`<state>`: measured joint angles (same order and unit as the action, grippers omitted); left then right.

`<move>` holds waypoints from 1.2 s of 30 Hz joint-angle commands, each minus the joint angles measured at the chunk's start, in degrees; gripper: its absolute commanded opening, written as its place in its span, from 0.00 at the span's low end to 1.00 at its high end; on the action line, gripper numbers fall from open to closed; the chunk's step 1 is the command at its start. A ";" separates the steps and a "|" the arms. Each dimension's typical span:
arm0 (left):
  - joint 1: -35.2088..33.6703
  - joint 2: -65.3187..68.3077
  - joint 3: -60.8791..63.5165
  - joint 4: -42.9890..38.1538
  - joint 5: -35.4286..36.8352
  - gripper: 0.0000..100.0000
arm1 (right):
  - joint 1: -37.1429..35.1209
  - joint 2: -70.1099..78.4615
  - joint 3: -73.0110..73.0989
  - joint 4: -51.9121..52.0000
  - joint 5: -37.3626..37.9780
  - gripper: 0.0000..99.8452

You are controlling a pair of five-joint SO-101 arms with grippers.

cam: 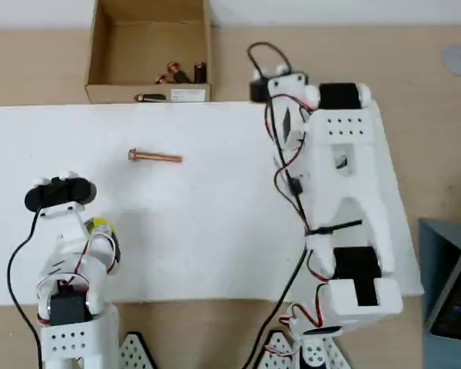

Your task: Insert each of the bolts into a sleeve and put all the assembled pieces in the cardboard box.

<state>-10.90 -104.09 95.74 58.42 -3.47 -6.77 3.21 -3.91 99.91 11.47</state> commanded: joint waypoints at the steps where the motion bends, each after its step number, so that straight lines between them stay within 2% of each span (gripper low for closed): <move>1: -0.62 -0.40 -0.44 -0.79 0.26 0.00 | 0.57 -3.30 3.56 -5.19 3.25 0.15; 14: -0.62 -0.40 -0.44 -0.79 0.26 0.00 | 0.04 -3.03 17.80 -22.24 5.80 0.16; 22: -0.62 -0.40 -0.44 -0.79 0.26 0.00 | 1.71 3.47 17.01 -26.46 6.68 0.16; 36: -0.62 -0.40 -0.44 -0.79 0.26 0.00 | 2.95 17.01 9.54 -26.81 6.59 0.13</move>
<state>-10.90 -104.09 95.74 58.42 -3.47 -4.92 18.15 8.66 73.80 17.80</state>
